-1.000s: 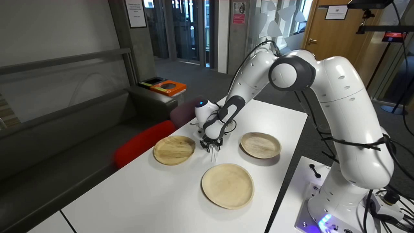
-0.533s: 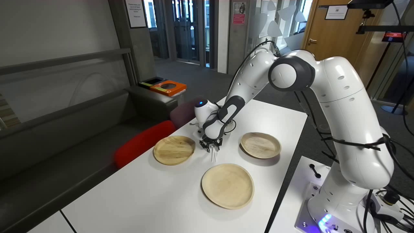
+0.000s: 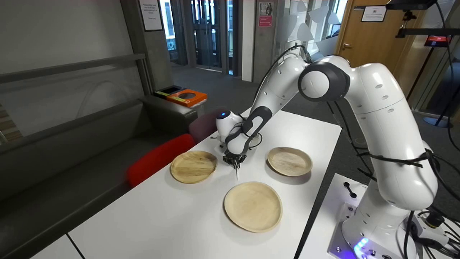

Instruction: Remove the spoon from the brown plate and put it on the table

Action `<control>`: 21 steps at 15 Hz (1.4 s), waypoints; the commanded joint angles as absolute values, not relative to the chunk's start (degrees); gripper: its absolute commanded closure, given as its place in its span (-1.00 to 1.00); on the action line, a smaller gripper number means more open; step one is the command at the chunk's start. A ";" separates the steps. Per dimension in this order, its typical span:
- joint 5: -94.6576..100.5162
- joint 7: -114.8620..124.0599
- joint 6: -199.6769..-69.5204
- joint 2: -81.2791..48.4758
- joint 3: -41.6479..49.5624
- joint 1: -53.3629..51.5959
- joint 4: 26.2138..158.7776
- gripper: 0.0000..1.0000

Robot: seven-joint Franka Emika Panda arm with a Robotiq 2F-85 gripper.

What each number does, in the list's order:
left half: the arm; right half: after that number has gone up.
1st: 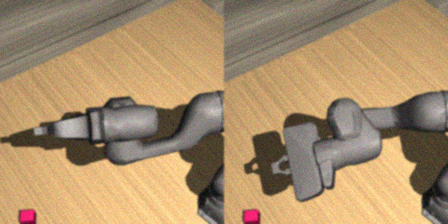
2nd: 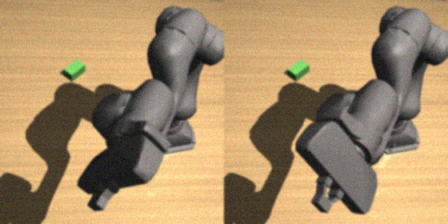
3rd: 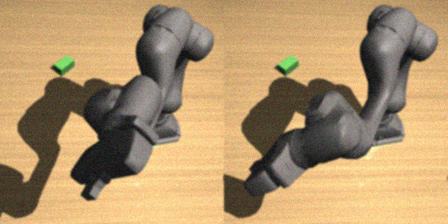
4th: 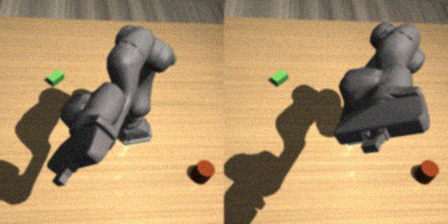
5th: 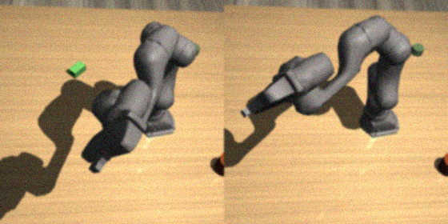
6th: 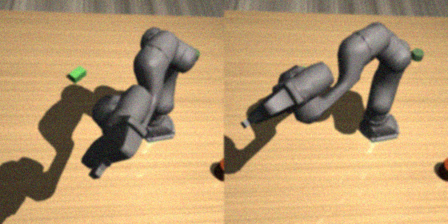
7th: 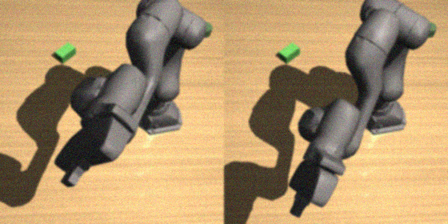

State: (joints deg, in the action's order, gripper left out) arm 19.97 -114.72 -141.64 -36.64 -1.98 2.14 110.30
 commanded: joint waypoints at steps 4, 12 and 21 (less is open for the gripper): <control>19.07 -113.18 -139.88 -36.38 -2.14 2.17 109.33 0.96; 10.12 -111.38 -143.97 -37.52 -5.83 6.49 108.16 0.96; 8.68 -107.45 -151.33 -38.24 -5.43 6.39 108.45 0.31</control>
